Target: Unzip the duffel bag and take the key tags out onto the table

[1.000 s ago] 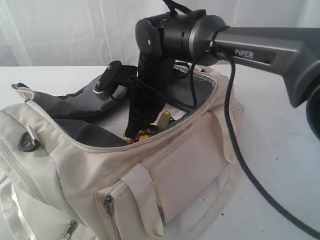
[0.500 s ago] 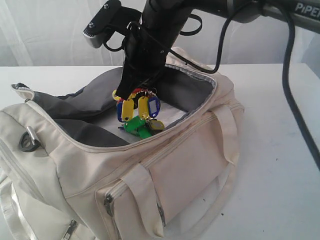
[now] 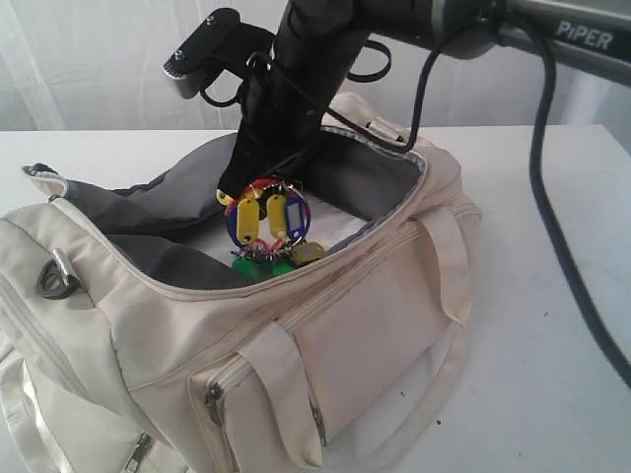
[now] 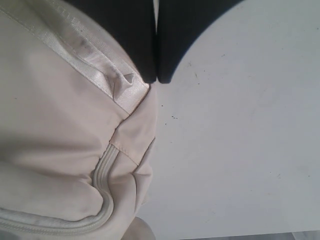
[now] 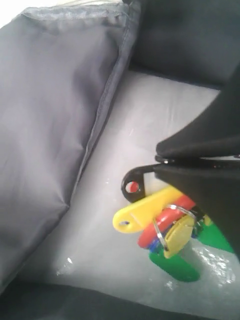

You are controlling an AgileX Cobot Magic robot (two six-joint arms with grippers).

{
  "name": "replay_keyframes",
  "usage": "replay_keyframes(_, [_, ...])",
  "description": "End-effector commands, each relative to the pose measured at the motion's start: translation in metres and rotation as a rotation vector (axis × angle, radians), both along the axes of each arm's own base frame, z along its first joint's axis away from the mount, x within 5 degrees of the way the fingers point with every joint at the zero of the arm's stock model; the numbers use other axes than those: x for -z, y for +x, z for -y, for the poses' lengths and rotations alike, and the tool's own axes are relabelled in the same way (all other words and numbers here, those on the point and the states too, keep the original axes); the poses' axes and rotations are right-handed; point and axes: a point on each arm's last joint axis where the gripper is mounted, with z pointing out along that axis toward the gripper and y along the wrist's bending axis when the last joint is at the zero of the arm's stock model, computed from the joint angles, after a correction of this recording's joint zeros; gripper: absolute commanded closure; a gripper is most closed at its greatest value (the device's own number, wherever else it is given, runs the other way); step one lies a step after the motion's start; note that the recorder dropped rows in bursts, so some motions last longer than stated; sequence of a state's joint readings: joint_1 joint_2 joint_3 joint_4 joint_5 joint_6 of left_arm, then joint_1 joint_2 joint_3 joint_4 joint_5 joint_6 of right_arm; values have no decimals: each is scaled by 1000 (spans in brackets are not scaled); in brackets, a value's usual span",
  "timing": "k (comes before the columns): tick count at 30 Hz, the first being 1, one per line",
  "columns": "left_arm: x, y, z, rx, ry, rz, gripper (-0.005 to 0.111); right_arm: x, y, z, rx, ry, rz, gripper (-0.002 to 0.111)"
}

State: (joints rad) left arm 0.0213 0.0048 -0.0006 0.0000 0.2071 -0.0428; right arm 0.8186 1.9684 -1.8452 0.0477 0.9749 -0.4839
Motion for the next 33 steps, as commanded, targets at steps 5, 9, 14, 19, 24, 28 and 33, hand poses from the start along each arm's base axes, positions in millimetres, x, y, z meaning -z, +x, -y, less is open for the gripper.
replay_keyframes(5, [0,0,0,0,-5,5,107,18,25,-19,133,171,92,108])
replay_keyframes(9, [0,0,0,0,-5,5,107,34,35,-30,182,243,97,108])
replay_keyframes(14, [0,0,0,0,-5,5,107,52,43,-39,200,285,108,108])
replay_keyframes(19, [0,0,0,0,-5,5,107,61,45,-40,201,269,97,92])
replay_keyframes(24, [0,0,0,0,-5,5,107,59,43,-39,203,259,87,63])
replay_keyframes(28, [0,0,0,0,-5,5,107,43,35,-28,168,177,88,46])
replay_keyframes(33, [0,0,0,0,-5,5,107,54,31,-20,93,15,59,46])
